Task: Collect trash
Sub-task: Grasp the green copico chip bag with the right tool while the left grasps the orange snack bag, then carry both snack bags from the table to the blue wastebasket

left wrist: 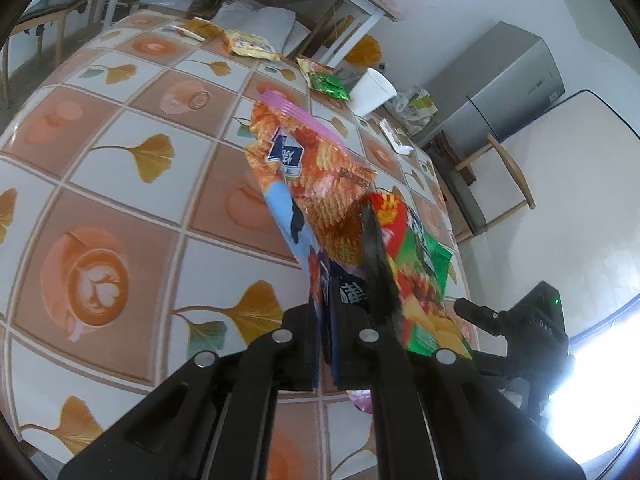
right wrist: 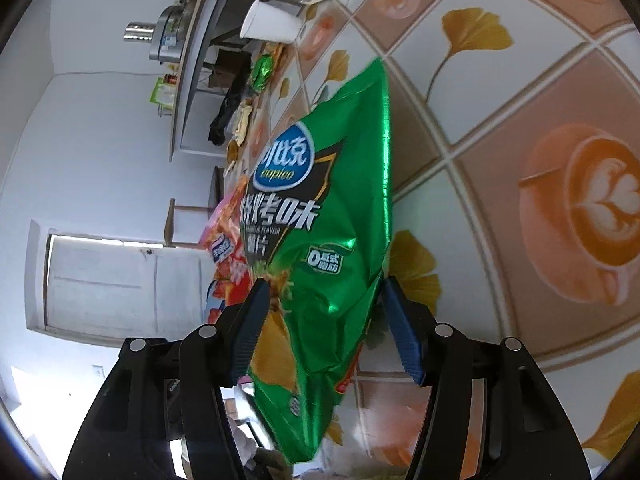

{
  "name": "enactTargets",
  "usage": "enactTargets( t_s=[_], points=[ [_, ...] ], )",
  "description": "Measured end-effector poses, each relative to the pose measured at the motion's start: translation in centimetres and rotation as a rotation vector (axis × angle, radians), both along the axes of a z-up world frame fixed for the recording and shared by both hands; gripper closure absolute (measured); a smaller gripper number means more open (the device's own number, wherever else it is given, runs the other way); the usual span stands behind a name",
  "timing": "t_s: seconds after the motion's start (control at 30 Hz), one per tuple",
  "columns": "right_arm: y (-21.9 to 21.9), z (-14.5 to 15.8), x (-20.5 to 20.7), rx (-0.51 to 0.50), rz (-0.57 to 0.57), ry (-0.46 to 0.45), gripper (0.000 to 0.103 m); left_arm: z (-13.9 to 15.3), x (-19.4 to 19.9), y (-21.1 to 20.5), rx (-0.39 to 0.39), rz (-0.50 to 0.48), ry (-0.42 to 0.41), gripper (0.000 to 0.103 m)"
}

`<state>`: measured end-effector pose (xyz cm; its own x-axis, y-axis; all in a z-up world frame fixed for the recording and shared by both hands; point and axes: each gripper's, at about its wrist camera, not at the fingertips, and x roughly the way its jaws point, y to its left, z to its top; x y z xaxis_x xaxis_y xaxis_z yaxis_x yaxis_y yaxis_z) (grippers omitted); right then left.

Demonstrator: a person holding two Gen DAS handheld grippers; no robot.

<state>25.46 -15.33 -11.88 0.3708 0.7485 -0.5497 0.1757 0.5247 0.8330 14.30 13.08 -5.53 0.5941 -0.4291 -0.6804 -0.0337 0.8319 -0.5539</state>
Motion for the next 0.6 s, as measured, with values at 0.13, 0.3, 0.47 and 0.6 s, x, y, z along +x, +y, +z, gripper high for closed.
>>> enactTargets(
  t_s=[0.13, 0.3, 0.47, 0.6],
  points=[
    [-0.1, 0.0, 0.0, 0.019, 0.006, -0.008, 0.047, 0.1, 0.0, -0.7, 0.008, -0.018, -0.006, 0.1],
    [-1.0, -0.7, -0.1, 0.103, -0.029, 0.007, 0.051, 0.1, 0.1, -1.1, 0.002, -0.024, -0.008, 0.1],
    [-1.1, -1.7, -0.1, 0.091, -0.055, 0.048, 0.081, 0.0, -0.3, -0.7, -0.004, -0.017, -0.009, 0.1],
    [-1.4, -2.4, -0.6, 0.126, -0.073, 0.049, 0.089, 0.0, -0.3, -0.4, 0.009, -0.005, -0.001, 0.1]
  ],
)
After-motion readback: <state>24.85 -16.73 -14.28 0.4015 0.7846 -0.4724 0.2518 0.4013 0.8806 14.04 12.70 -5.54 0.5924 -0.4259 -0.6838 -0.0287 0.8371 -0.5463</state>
